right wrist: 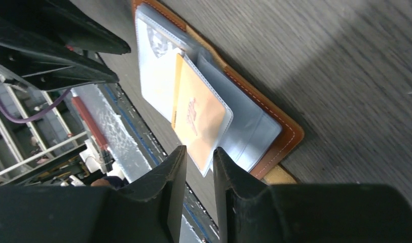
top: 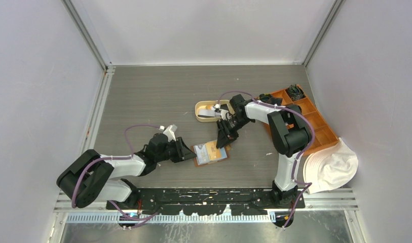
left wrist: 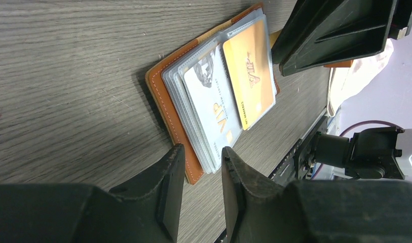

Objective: Put the credit cards into the card holder
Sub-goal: Turn over the card slot in the card holder.

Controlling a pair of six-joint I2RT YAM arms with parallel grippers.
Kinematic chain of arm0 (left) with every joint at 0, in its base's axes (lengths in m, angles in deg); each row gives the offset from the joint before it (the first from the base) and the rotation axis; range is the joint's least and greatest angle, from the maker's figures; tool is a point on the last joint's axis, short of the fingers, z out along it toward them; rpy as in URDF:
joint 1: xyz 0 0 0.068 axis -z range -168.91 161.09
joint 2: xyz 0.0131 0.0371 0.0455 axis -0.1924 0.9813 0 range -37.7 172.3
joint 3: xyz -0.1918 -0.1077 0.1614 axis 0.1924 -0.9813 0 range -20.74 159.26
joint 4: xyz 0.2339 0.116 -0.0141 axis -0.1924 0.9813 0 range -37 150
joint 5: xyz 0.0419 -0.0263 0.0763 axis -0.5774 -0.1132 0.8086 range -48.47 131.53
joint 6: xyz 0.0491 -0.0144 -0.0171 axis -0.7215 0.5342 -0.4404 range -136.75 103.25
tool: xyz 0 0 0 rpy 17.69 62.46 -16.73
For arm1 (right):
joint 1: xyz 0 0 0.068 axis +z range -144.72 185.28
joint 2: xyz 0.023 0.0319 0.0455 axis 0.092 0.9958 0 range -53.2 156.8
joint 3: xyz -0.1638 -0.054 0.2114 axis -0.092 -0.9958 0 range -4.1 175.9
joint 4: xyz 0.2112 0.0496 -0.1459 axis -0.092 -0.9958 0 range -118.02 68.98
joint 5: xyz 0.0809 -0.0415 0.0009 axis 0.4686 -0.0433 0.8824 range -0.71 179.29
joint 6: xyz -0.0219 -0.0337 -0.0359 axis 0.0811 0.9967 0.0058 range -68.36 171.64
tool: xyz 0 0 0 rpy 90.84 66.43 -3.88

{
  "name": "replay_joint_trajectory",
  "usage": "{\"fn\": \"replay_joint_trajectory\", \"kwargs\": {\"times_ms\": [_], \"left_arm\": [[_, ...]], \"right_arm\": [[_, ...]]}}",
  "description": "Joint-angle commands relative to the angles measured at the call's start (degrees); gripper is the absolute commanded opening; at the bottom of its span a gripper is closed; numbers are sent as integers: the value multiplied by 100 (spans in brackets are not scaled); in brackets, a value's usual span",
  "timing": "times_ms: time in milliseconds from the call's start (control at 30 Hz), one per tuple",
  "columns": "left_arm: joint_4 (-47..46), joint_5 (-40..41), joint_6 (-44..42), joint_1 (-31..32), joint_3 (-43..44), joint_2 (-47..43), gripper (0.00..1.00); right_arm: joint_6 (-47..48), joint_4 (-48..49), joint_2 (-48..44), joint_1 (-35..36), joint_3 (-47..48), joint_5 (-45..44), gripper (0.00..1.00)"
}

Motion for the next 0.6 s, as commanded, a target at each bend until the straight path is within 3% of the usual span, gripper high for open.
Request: {"fn": "replay_joint_trajectory", "kwargs": {"times_ms": [0, 567], "left_arm": [[-265, -83, -45, 19, 158, -5, 33], [-210, -54, -53, 23, 167, -78, 27]], "right_arm": [[14, -52, -149, -129, 150, 749, 31], [-429, 350, -7, -152, 32, 1929, 32]]}}
